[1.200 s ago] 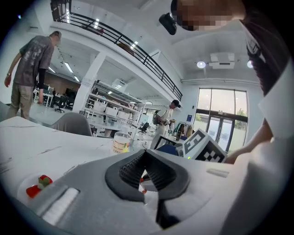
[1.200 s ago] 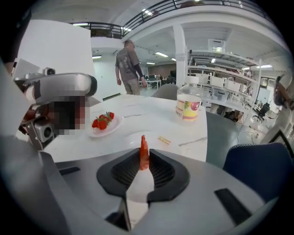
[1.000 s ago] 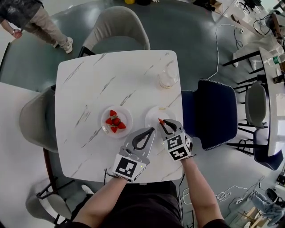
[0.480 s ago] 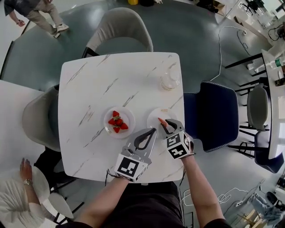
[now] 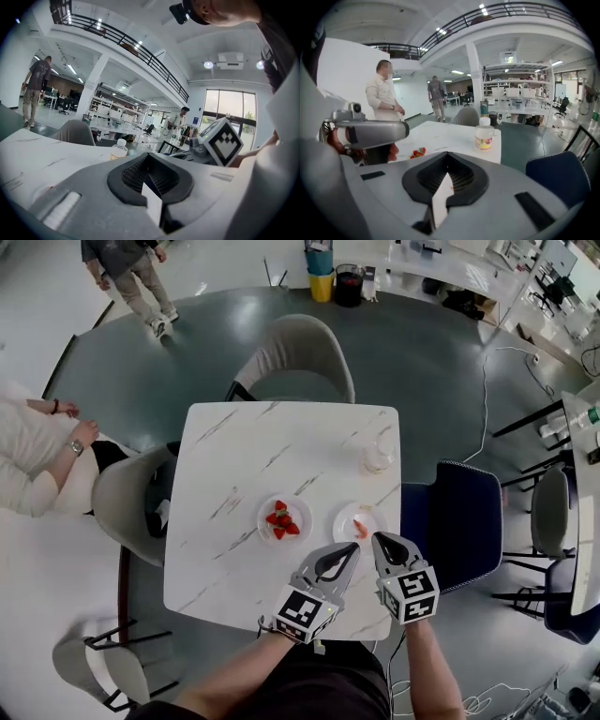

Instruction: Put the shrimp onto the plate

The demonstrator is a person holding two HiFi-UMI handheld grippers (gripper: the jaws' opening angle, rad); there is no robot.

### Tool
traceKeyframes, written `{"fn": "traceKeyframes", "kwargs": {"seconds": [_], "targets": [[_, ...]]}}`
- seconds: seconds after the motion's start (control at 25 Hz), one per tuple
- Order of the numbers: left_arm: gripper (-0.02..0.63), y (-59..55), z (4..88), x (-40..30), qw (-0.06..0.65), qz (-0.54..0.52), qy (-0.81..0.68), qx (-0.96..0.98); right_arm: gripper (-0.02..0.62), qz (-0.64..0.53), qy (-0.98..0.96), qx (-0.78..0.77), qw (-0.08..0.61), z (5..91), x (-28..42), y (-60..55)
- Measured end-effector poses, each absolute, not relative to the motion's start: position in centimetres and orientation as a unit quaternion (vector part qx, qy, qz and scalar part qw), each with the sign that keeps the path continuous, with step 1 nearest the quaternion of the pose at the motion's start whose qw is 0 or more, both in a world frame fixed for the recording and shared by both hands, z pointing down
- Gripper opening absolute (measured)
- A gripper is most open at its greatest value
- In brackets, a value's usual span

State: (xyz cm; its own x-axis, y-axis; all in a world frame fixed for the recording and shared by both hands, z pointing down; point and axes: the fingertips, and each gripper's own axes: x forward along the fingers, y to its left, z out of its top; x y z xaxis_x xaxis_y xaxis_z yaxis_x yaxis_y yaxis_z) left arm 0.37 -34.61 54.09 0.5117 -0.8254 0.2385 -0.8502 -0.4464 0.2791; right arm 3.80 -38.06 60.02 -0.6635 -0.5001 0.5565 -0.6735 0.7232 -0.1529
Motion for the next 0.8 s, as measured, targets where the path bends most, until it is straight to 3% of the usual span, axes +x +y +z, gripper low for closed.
{"fn": "traceKeyframes", "kwargs": {"seconds": [0.56, 0.8], "targets": [[0.008, -29.1, 42.5, 5.5, 0.162, 0.014, -0.485, 0.859, 0.003, 0.151, -0.924, 0.341, 0.087, 43.2, 6.1, -33.1], [0.008, -28.4, 38.0, 5.2, 0.131, -0.006, -0.503, 0.854, 0.002, 0.134, -0.927, 0.347, 0.055, 38.9, 7.4, -31.9]]}}
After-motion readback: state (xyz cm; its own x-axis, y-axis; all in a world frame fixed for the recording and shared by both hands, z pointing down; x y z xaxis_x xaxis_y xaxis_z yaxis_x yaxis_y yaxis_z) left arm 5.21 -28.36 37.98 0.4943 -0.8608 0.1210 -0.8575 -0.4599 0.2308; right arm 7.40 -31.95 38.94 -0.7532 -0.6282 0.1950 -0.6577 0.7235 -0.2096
